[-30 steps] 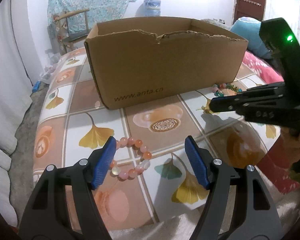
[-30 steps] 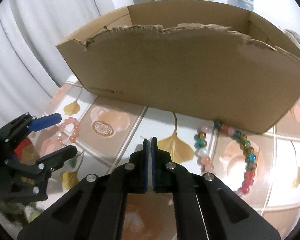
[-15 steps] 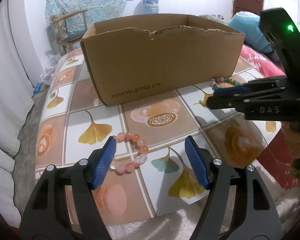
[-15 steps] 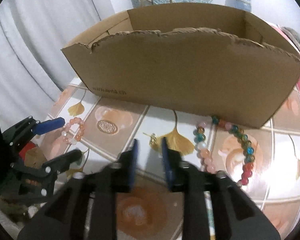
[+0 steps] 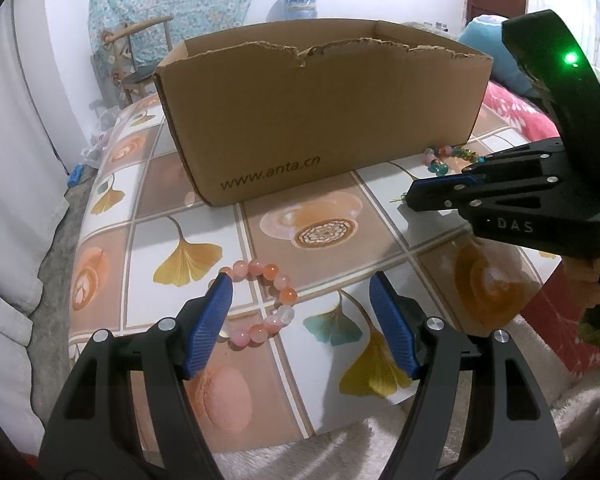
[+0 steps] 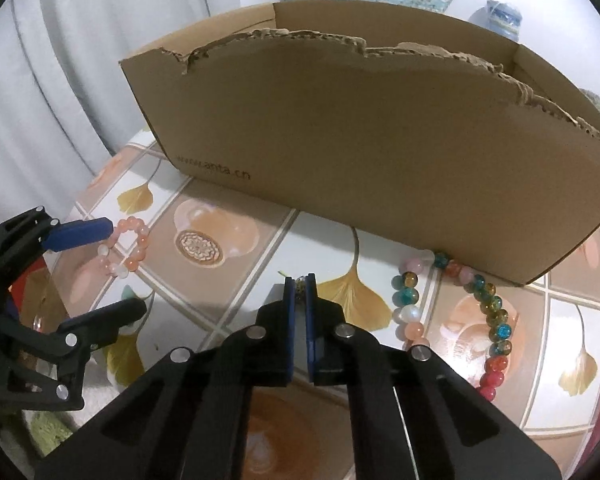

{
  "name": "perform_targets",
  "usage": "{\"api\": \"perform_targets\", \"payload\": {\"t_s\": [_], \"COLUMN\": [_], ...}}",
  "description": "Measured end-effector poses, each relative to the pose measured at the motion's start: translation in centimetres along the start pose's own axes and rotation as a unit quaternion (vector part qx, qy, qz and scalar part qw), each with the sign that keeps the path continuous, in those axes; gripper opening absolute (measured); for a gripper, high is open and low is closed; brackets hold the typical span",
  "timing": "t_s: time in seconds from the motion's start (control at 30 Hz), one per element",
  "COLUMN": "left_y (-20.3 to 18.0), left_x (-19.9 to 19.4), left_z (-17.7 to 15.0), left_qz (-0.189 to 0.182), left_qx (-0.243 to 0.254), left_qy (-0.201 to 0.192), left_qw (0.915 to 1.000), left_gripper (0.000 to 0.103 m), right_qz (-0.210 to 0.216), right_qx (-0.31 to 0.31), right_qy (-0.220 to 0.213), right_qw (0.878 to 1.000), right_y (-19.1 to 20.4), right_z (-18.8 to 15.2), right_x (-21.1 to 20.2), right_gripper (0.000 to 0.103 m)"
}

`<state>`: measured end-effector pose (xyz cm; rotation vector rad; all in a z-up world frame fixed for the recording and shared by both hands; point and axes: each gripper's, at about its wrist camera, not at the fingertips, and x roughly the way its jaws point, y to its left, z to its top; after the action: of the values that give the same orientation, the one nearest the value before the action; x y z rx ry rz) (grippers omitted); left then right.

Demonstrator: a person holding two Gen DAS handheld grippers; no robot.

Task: Organize jewelry
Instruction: 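Close the left tool on the pink-orange bead bracelet while the right tool holds the earring, then carry both pieces over the box and open the left tool to drop the bracelet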

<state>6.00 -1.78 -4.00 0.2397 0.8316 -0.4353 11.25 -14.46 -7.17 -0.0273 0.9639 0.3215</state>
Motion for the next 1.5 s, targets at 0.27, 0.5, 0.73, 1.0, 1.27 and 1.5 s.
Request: {"api": "perform_targets", "payload": {"t_s": [0.27, 0.5, 0.73, 1.0, 1.27, 1.5], "left_y": [0.0, 0.1, 0.5, 0.2, 1.2, 1.2], "left_x": [-0.3, -0.7, -0.3, 0.8, 1.3, 0.4], "left_z": [-0.2, -0.4, -0.1, 0.1, 0.7, 0.9], "left_qz": [0.001, 0.002, -0.002, -0.004, -0.012, -0.015], "left_qx": [0.009, 0.015, 0.011, 0.021, -0.01, -0.016], "left_qy": [0.003, 0.008, 0.026, 0.052, 0.061, 0.041], "left_qw": [1.0, 0.9999, 0.9996, 0.9984, 0.998, 0.9989], "left_gripper": [0.068, 0.065, 0.047, 0.024, 0.009, 0.009], "right_qz": [0.023, 0.032, 0.04, 0.047, 0.053, 0.054], "right_qx": [0.018, 0.042, 0.052, 0.058, 0.067, 0.072], "right_qy": [-0.008, -0.01, -0.016, -0.019, -0.027, -0.039], "right_qw": [1.0, 0.999, 0.998, 0.997, 0.996, 0.995], "right_y": [-0.2, -0.8, -1.2, -2.1, -2.8, -3.1], "right_z": [-0.7, -1.6, -1.7, -1.9, -2.1, -1.9], "right_x": [-1.7, -2.8, -2.7, -3.1, -3.6, -4.6], "right_gripper": [0.003, 0.003, 0.003, 0.003, 0.003, 0.003]}}
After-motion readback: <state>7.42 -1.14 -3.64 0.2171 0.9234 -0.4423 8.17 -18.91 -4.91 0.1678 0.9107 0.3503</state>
